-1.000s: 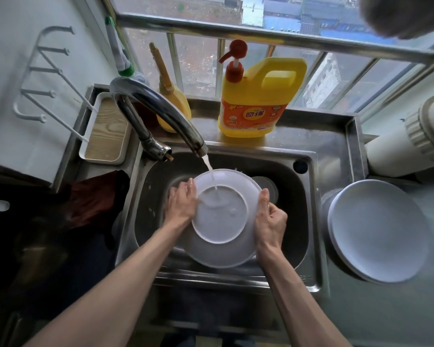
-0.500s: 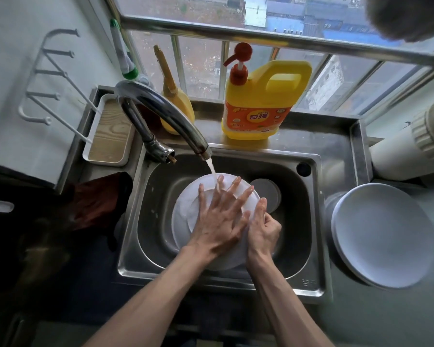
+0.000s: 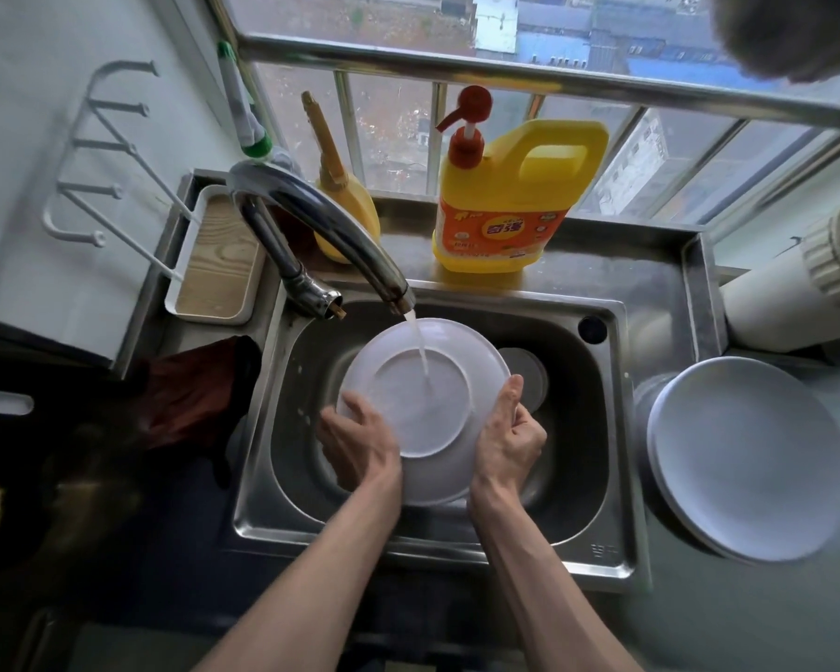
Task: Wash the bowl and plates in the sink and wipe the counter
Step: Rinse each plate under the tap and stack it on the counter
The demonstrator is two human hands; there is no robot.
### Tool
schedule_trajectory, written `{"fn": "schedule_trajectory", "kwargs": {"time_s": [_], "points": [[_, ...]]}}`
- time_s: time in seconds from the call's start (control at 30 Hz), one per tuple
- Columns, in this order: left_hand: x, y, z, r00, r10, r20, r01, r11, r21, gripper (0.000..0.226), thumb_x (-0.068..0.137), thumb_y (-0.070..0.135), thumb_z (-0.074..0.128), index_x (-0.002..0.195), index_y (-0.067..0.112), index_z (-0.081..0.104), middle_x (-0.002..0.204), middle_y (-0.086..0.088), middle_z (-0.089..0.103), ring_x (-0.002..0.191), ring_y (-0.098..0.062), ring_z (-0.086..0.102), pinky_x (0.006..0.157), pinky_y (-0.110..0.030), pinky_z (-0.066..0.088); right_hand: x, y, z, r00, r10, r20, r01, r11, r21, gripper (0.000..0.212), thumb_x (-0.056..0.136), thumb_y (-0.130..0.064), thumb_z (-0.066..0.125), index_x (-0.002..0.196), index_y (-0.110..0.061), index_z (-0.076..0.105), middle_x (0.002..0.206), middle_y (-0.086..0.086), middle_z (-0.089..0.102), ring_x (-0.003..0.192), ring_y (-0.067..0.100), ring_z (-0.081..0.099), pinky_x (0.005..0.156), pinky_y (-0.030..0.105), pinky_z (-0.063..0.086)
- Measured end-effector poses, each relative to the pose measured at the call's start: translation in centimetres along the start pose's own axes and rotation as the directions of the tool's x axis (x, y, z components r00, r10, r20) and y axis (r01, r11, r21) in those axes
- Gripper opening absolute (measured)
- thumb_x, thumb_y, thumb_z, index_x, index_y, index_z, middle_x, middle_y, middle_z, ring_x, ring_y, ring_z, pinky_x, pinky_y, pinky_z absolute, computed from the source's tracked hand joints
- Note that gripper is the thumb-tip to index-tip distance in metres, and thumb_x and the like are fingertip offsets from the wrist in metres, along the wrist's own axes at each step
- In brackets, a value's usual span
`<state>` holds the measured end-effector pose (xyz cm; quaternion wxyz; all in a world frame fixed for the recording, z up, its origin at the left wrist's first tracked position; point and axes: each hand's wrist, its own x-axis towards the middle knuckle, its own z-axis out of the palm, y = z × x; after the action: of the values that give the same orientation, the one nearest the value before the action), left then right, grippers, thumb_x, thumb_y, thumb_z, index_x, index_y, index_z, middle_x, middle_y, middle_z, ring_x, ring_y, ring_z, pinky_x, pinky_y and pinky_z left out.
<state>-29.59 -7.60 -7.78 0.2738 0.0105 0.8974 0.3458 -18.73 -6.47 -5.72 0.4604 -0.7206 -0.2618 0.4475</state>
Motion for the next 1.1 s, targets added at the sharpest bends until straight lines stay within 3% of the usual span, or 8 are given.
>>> {"fn": "schedule_trajectory", "kwargs": {"time_s": [0.1, 0.23, 0.5, 0.6, 0.7, 0.8, 0.9, 1.1], "points": [[-1.2, -0.7, -0.4, 0.999, -0.037, 0.028, 0.036, 0.999, 0.019, 0.058, 0.100, 0.060, 0.047, 0.126, 0.011, 0.062, 0.127, -0.018, 0.064, 0.114, -0.039, 0.061, 0.096, -0.042, 0.044, 0.1, 0.7, 0.1, 0.997, 0.057, -0.052, -0.055, 0.998, 0.026, 0.076, 0.100, -0.065, 0.050, 0.068, 0.004, 0.050, 0.059, 0.017, 0.056, 0.056, 0.023, 0.051, 0.055, 0.036, 0.045], [1.3, -0.9, -0.5, 0.999, 0.007, 0.045, -0.001, 0.993, -0.120, 0.046, 0.103, 0.050, 0.050, 0.071, 0.018, 0.061, 0.086, -0.009, 0.067, 0.090, -0.034, 0.065, 0.090, -0.042, 0.052, -0.2, 1.0, -0.7, 0.991, 0.127, -0.046, -0.124, 0.990, 0.065, 0.059, 0.106, -0.052, 0.048, 0.063, -0.013, 0.055, 0.062, 0.004, 0.065, 0.056, 0.015, 0.060, 0.052, 0.028, 0.049], [4.8, 0.3, -3.2, 0.904, 0.371, 0.213, -0.368, 0.928, -0.053, 0.052, 0.108, 0.036, 0.047, 0.062, 0.013, 0.049, 0.056, 0.000, 0.053, 0.054, -0.015, 0.046, 0.053, -0.030, 0.031, 2.2, 0.6, -1.7, 0.955, 0.136, 0.265, -0.096, 0.983, -0.159, 0.039, 0.096, -0.048, 0.069, 0.089, -0.010, 0.075, 0.081, 0.008, 0.077, 0.076, 0.025, 0.073, 0.064, 0.036, 0.060], [5.7, 0.7, -3.9, 0.849, 0.460, 0.262, -0.475, 0.880, -0.007, 0.052, 0.105, 0.043, 0.051, 0.063, 0.012, 0.049, 0.055, 0.003, 0.054, 0.054, -0.017, 0.050, 0.056, -0.035, 0.035, 3.0, 0.3, -1.7, 0.931, 0.138, 0.339, -0.055, 0.969, -0.242, 0.035, 0.091, -0.052, 0.074, 0.090, -0.017, 0.078, 0.086, 0.007, 0.078, 0.086, 0.032, 0.075, 0.074, 0.046, 0.062], [5.7, 0.8, -4.3, 0.800, 0.469, 0.375, -0.516, 0.856, 0.031, 0.036, 0.101, 0.048, 0.059, 0.078, 0.021, 0.062, 0.072, 0.008, 0.066, 0.065, -0.003, 0.062, 0.055, -0.023, 0.044, 3.2, 0.2, -1.6, 0.932, 0.169, 0.321, -0.076, 0.956, -0.282, 0.033, 0.091, -0.055, 0.073, 0.091, -0.023, 0.078, 0.087, 0.003, 0.078, 0.089, 0.030, 0.075, 0.083, 0.054, 0.062], [4.9, 0.7, -4.8, 0.832, 0.341, 0.438, -0.358, 0.932, -0.044, 0.039, 0.090, 0.049, 0.074, 0.114, 0.020, 0.066, 0.103, 0.002, 0.071, 0.090, -0.014, 0.069, 0.066, -0.025, 0.052, 2.7, 0.0, -1.5, 0.941, 0.216, 0.260, -0.164, 0.964, -0.207, 0.038, 0.094, -0.051, 0.071, 0.084, -0.015, 0.078, 0.084, 0.013, 0.076, 0.082, 0.033, 0.074, 0.080, 0.054, 0.063], [4.0, 0.2, -5.5, 0.872, 0.133, 0.471, -0.085, 0.989, -0.122, 0.046, 0.083, 0.050, 0.081, 0.114, 0.018, 0.067, 0.105, -0.002, 0.071, 0.090, -0.017, 0.068, 0.064, -0.027, 0.050, 1.9, -0.1, -1.6, 0.964, 0.211, 0.162, -0.191, 0.973, -0.130, 0.049, 0.095, -0.050, 0.070, 0.077, -0.005, 0.075, 0.078, 0.019, 0.073, 0.066, 0.023, 0.066, 0.066, 0.043, 0.061], [3.5, 0.5, -6.0, 0.822, 0.197, 0.535, -0.116, 0.977, -0.182, 0.032, 0.090, 0.048, 0.073, 0.107, 0.021, 0.072, 0.102, -0.002, 0.073, 0.090, -0.020, 0.070, 0.062, -0.025, 0.050, 1.2, 1.8, -2.0, 0.950, 0.295, 0.100, -0.284, 0.953, -0.109, 0.050, 0.097, -0.054, 0.065, 0.082, -0.007, 0.073, 0.078, 0.007, 0.074, 0.074, 0.025, 0.068, 0.070, 0.040, 0.058]]}}
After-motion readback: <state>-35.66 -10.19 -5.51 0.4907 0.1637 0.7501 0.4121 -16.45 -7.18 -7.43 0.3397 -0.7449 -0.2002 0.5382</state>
